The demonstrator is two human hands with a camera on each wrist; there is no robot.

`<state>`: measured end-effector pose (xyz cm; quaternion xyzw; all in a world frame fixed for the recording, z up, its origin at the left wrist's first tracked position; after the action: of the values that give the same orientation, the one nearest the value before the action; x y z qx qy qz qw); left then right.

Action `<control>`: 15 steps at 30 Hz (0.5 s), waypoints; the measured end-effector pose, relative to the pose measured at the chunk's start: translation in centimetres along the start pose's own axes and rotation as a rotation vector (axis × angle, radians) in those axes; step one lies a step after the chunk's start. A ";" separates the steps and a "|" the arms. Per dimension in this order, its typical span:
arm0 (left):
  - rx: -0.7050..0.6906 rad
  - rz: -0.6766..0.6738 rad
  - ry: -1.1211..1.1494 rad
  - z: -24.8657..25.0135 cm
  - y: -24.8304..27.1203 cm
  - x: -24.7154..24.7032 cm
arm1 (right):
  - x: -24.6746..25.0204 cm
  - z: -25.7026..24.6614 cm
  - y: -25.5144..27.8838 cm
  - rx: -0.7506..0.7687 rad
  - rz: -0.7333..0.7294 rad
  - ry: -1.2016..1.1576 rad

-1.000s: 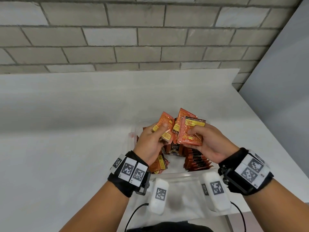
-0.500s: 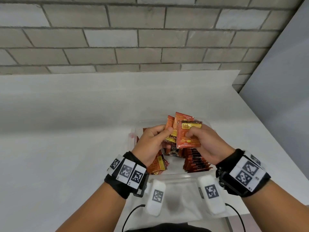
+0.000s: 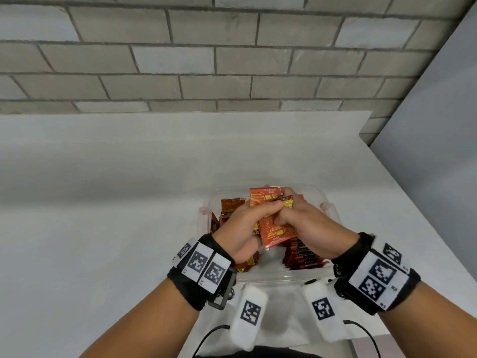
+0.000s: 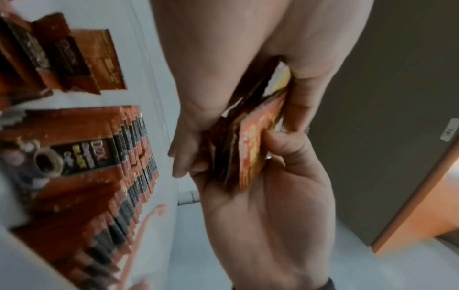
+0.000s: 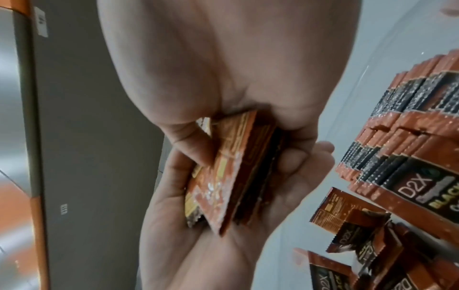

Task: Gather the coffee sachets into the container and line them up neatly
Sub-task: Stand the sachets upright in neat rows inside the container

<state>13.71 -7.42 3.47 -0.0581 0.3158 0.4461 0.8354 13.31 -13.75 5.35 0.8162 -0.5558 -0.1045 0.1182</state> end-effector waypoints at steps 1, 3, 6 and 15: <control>0.007 0.006 0.054 -0.2 -0.1 -0.1 | -0.1 0.1 0.0 -0.003 -0.018 0.034; 0.014 0.023 0.130 -0.7 -0.2 0.1 | -0.4 0.1 0.2 0.006 -0.042 0.163; 0.033 0.031 0.203 -1.2 -0.2 0.4 | 0.2 0.0 0.2 0.019 -0.028 0.603; 0.091 0.092 0.267 -1.5 -0.7 2.0 | -1.6 -3.6 1.3 0.282 -0.029 0.974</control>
<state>14.29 -6.98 0.98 -0.0643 0.4463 0.4576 0.7664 12.64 -12.46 9.21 0.7858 -0.4334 0.3628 0.2509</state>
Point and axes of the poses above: each hand's wrist, its own y-axis away from the middle knuckle, its own x-axis out of the back of the hand, z = x × y, the point moved 9 cm from there along -y, towards the middle knuckle, and after that the axes turned 4 degrees about -z, right-handed, at the moved point
